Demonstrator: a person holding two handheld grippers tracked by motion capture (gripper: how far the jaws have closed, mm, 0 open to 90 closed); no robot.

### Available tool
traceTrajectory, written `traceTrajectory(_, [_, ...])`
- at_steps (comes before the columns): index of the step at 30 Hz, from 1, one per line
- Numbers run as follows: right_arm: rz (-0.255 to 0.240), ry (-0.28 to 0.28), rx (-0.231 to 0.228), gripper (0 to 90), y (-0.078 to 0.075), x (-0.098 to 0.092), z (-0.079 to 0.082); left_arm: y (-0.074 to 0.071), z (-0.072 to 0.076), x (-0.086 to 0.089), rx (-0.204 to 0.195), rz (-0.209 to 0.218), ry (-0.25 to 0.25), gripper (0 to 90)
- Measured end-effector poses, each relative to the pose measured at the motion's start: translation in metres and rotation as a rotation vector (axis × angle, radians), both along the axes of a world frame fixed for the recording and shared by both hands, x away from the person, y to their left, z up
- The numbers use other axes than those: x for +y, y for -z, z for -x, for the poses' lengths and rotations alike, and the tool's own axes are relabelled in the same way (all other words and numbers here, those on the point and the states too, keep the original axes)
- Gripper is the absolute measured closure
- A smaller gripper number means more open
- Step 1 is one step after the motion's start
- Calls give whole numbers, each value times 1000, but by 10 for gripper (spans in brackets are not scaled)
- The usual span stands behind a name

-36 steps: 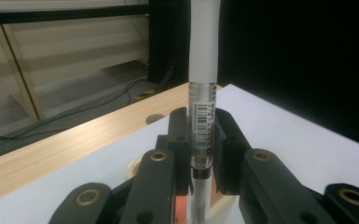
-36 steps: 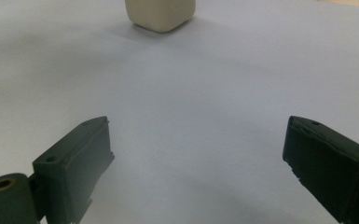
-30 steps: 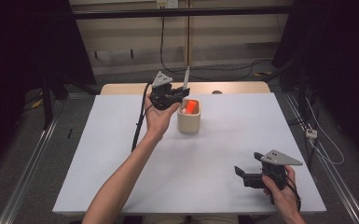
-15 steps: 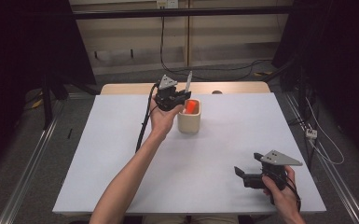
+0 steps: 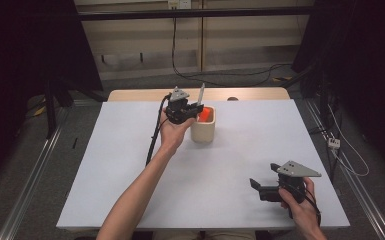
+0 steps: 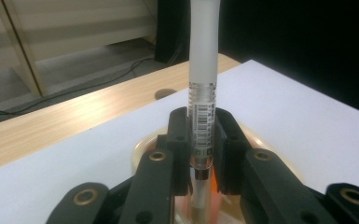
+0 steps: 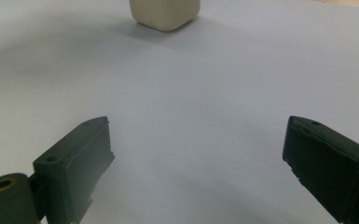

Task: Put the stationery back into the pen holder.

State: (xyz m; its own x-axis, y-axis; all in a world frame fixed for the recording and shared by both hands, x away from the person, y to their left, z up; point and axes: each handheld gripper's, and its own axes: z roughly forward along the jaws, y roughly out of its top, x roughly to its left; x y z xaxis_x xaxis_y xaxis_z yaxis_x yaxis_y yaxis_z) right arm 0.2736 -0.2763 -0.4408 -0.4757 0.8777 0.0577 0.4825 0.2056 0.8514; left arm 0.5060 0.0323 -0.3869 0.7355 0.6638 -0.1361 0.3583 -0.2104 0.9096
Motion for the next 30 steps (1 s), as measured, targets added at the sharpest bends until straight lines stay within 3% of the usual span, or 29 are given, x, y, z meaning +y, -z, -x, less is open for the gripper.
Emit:
traceTrajectory(7, [-15,0,4,76,1,-1,-1,0,4,2,10,9,-24,487])
traceTrajectory(9, [-15,1,4,76,0,-1,0,-2,7,3,0,-8,-31,379])
traceTrajectory(16, [-19,-4,3,75,1,1,-1,-9,18,15,-8,-36,-46,163])
traceTrajectory(18, [-16,-4,1,75,1,1,-2,-10,23,21,-15,-24,-45,139])
traceTrajectory(23, [-18,-1,1,74,2,0,-2,-9,36,36,13,-20,-9,60])
traceTrajectory(27, [-17,3,-3,74,2,0,-2,-7,51,46,0,-27,2,53])
traceTrajectory(30, [-15,7,-3,74,2,-1,-3,-5,63,58,9,5,5,53])
